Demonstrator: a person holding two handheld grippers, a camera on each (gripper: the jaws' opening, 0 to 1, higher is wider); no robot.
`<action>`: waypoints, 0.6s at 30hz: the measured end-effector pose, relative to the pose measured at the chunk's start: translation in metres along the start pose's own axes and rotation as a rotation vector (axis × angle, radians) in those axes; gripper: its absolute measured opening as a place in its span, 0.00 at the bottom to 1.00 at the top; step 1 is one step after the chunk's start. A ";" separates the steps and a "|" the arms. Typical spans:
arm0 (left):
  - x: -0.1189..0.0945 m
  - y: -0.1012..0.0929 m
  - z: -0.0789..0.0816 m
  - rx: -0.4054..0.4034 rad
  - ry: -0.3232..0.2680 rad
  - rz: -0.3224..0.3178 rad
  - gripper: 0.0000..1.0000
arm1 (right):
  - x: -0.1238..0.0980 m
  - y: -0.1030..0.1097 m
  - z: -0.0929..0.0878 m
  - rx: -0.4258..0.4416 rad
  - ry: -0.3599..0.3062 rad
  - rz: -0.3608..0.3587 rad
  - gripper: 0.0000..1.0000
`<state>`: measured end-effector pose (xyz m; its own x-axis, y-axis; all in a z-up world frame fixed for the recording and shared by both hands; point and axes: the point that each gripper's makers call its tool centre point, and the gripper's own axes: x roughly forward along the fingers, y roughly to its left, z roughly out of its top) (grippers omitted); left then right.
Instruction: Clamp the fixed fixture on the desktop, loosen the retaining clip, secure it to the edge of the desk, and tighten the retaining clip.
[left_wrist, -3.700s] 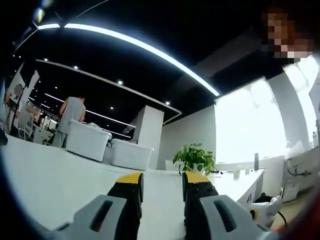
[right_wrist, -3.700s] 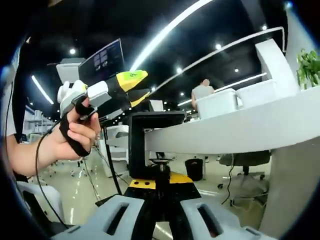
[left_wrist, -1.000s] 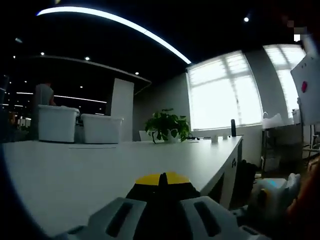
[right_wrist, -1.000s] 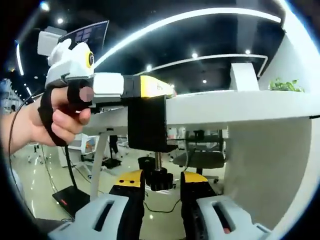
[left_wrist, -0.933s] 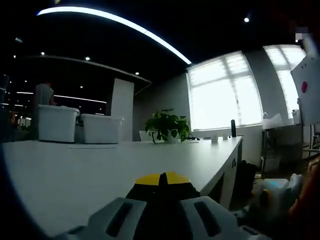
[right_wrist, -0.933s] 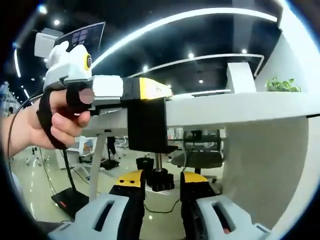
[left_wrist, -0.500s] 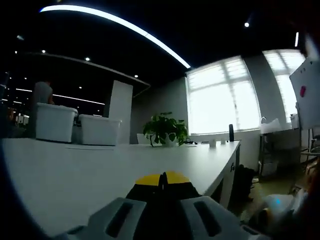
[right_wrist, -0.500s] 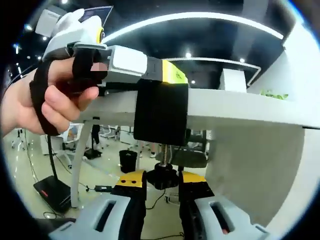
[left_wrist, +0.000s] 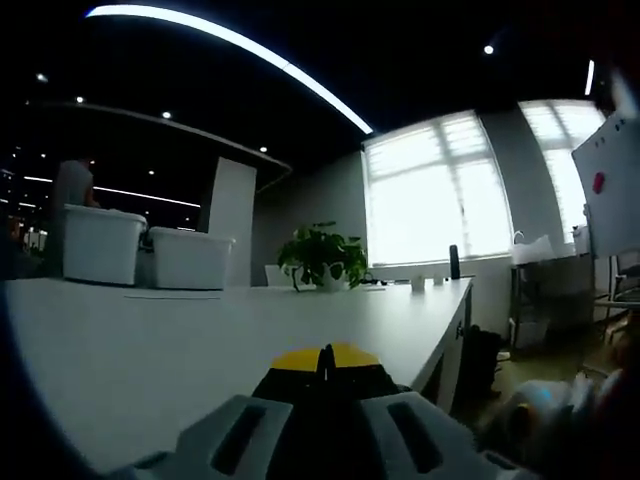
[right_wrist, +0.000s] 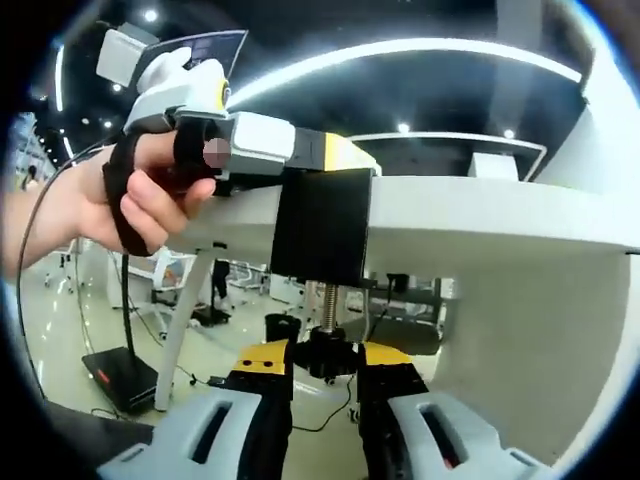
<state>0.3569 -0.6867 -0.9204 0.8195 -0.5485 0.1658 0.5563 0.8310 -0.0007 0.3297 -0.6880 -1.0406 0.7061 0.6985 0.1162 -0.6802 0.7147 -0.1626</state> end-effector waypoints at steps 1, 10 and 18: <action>0.000 0.000 0.000 0.002 -0.004 0.000 0.01 | 0.001 0.000 0.000 0.009 0.002 0.029 0.24; -0.005 -0.003 0.002 0.023 -0.023 -0.025 0.01 | 0.003 -0.001 -0.001 0.005 0.031 0.152 0.24; -0.006 -0.006 0.002 0.036 -0.023 -0.046 0.01 | -0.018 0.004 -0.007 -0.001 0.053 -0.148 0.33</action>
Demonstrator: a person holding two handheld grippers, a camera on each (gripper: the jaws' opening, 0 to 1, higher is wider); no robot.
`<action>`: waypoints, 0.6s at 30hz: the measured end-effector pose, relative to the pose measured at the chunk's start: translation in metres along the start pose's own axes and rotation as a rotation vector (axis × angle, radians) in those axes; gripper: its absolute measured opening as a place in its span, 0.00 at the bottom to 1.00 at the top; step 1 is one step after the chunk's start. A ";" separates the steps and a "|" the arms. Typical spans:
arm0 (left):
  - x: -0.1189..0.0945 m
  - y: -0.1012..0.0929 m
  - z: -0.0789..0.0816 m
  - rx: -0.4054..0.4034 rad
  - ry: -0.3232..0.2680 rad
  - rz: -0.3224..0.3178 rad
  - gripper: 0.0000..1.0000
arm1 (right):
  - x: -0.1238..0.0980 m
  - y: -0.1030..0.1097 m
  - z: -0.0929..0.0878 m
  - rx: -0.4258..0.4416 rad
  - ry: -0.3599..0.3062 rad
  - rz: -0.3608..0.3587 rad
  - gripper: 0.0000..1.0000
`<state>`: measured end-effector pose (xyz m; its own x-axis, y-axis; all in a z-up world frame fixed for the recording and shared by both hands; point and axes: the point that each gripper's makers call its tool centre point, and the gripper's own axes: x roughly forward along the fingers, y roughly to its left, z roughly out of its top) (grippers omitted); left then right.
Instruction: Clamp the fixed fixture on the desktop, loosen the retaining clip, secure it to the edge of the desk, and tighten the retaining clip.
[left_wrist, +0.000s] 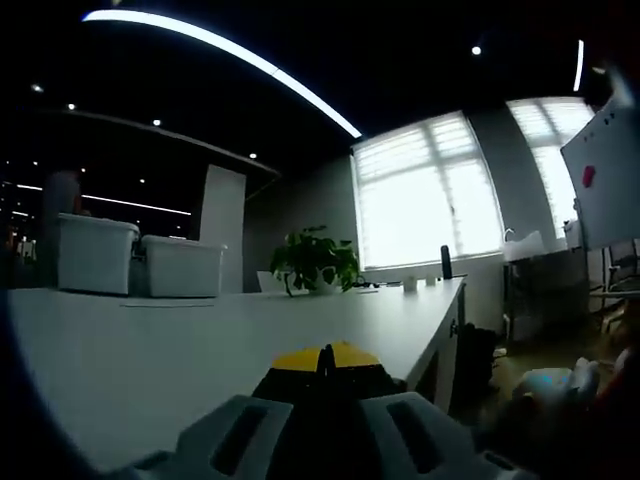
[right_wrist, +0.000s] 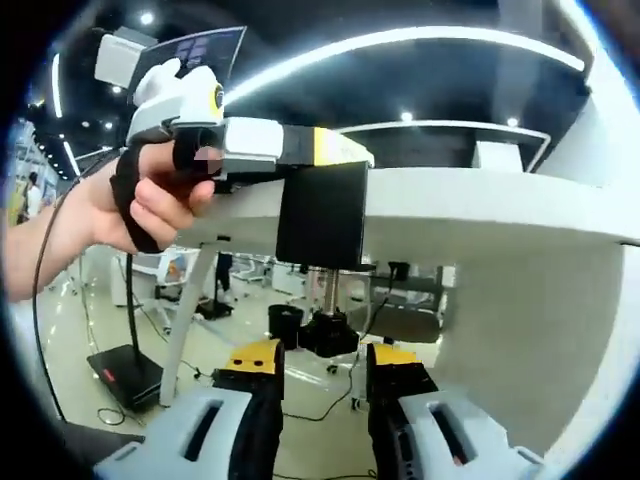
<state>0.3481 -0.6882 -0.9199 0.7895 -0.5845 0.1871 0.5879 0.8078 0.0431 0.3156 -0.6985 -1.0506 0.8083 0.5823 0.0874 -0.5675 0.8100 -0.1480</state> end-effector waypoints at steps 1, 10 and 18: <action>0.000 0.000 0.000 0.007 0.004 -0.006 0.01 | -0.002 0.001 0.000 0.007 0.003 -0.035 0.33; 0.001 -0.002 0.000 0.018 0.015 -0.002 0.01 | 0.012 -0.002 0.012 0.019 0.012 -0.187 0.28; -0.001 -0.001 0.000 0.019 0.015 0.008 0.01 | 0.015 -0.006 0.011 -0.034 0.019 -0.228 0.23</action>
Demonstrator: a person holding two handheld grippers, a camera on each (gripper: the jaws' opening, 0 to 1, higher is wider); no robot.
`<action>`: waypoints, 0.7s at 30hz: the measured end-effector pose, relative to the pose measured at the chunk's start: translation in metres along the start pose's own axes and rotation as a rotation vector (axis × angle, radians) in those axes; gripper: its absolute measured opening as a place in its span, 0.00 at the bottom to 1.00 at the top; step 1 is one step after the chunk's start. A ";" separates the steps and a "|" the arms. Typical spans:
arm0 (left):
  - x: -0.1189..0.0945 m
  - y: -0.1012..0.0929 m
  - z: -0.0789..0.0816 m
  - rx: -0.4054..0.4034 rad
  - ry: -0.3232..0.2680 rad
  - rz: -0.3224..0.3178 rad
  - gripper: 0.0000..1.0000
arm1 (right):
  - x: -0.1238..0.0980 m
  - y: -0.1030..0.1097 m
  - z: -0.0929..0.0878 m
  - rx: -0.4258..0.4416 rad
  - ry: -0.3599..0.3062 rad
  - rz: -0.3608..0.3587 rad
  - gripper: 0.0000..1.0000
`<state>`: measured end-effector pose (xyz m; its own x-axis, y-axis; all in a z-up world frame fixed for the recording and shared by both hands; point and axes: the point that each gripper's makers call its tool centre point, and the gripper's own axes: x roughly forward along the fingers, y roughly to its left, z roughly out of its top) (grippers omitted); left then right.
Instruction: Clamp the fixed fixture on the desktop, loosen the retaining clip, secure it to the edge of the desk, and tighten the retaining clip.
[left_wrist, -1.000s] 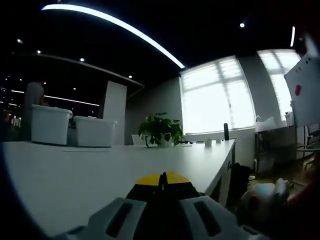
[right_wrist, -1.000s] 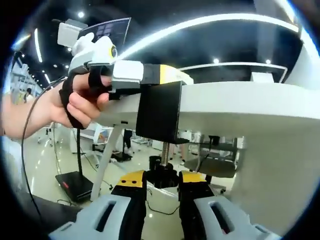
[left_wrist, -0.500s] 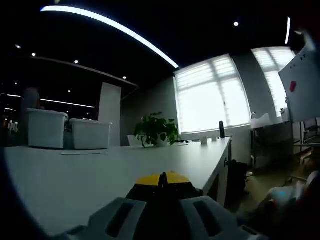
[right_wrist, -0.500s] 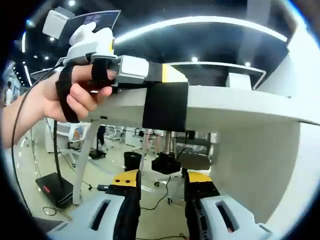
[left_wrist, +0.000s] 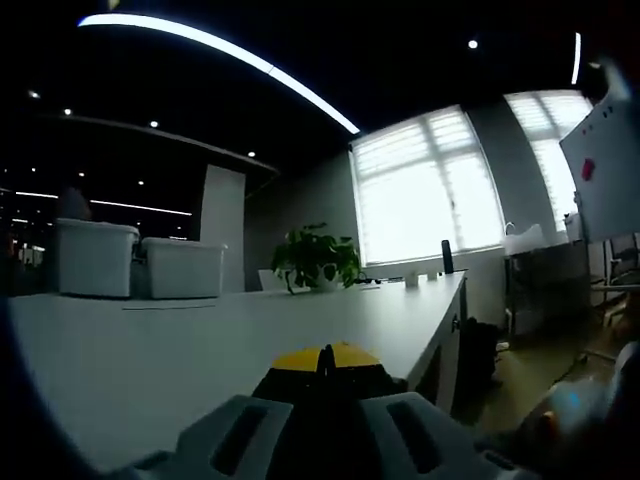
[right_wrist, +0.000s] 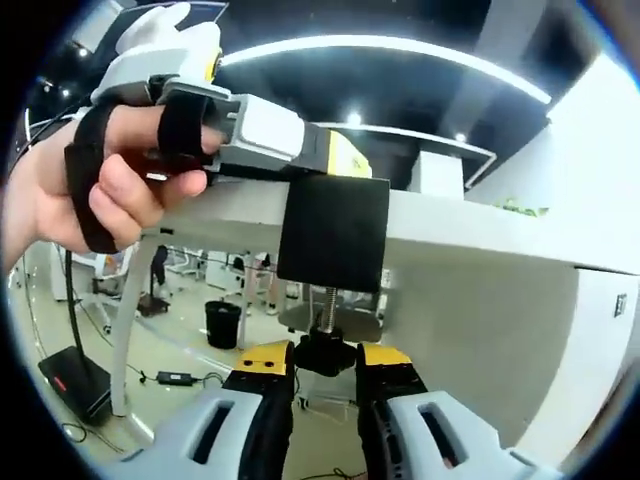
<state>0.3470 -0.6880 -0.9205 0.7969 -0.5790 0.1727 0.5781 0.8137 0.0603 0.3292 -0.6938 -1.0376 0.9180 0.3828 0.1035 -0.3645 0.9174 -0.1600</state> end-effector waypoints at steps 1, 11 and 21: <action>0.000 0.000 0.000 0.000 0.000 0.000 0.01 | 0.000 -0.001 0.000 0.001 -0.005 0.012 0.23; -0.001 0.001 0.000 0.000 0.001 -0.001 0.01 | 0.001 0.003 0.000 0.016 -0.060 0.270 0.23; -0.002 0.001 -0.001 0.001 0.001 -0.002 0.01 | 0.004 0.002 -0.004 0.014 -0.037 0.466 0.22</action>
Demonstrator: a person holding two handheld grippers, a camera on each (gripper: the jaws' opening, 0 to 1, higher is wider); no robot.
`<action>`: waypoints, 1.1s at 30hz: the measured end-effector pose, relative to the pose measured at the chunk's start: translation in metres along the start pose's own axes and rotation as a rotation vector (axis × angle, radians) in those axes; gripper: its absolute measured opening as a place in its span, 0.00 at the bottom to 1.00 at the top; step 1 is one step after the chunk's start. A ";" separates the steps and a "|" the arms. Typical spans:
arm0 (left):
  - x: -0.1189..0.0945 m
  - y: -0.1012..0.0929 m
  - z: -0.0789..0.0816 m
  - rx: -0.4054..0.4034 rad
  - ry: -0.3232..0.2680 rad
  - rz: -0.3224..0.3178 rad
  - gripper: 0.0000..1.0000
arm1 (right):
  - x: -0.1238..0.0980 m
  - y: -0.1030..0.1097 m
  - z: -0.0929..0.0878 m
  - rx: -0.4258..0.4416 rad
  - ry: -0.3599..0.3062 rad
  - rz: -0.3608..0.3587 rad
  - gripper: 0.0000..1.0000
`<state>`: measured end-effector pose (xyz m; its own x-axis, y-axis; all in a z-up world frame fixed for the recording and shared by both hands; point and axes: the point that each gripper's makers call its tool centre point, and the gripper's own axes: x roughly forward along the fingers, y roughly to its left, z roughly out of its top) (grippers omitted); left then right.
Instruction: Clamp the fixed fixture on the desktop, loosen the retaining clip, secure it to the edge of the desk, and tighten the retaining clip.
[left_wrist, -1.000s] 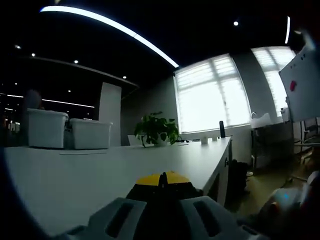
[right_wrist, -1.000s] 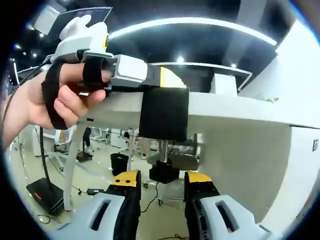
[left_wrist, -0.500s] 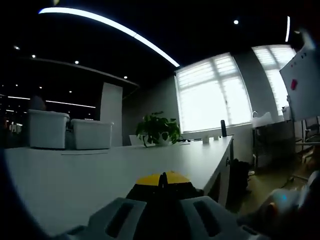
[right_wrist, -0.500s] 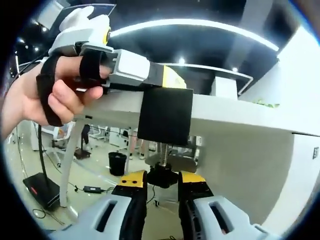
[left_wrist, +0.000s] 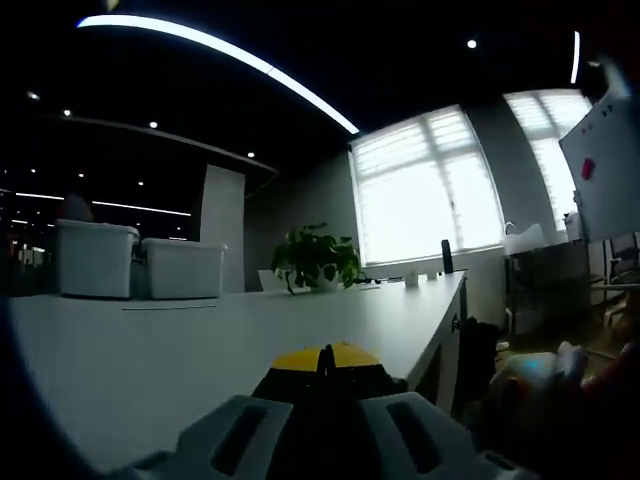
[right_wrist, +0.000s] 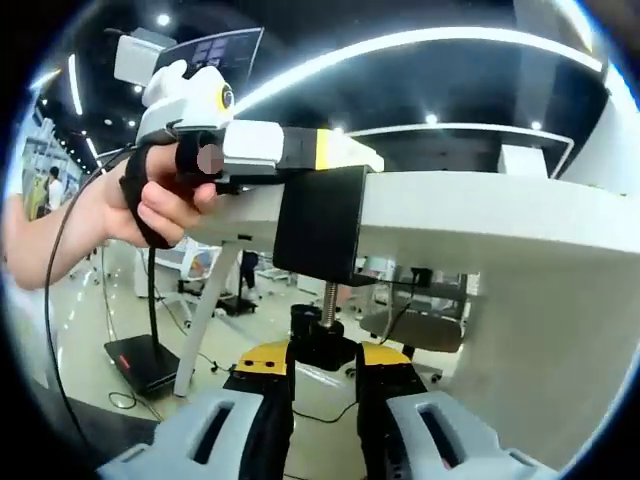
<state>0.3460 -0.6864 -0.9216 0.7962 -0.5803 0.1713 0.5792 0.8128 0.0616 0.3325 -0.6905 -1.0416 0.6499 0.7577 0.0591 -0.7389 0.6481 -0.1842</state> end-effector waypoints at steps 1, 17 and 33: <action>0.000 0.000 0.000 0.000 0.000 -0.001 0.01 | 0.000 0.000 0.000 0.001 0.000 0.010 0.22; -0.007 -0.019 -0.001 -0.003 0.000 -0.005 0.01 | -0.018 0.005 0.004 0.040 -0.018 -0.315 0.34; -0.002 -0.007 -0.001 0.003 -0.002 0.001 0.01 | 0.003 -0.003 0.010 0.042 0.024 -0.522 0.31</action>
<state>0.3404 -0.6905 -0.9232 0.7962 -0.5797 0.1732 0.5782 0.8134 0.0639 0.3355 -0.6896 -1.0312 0.9372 0.3309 0.1098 -0.3213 0.9420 -0.0967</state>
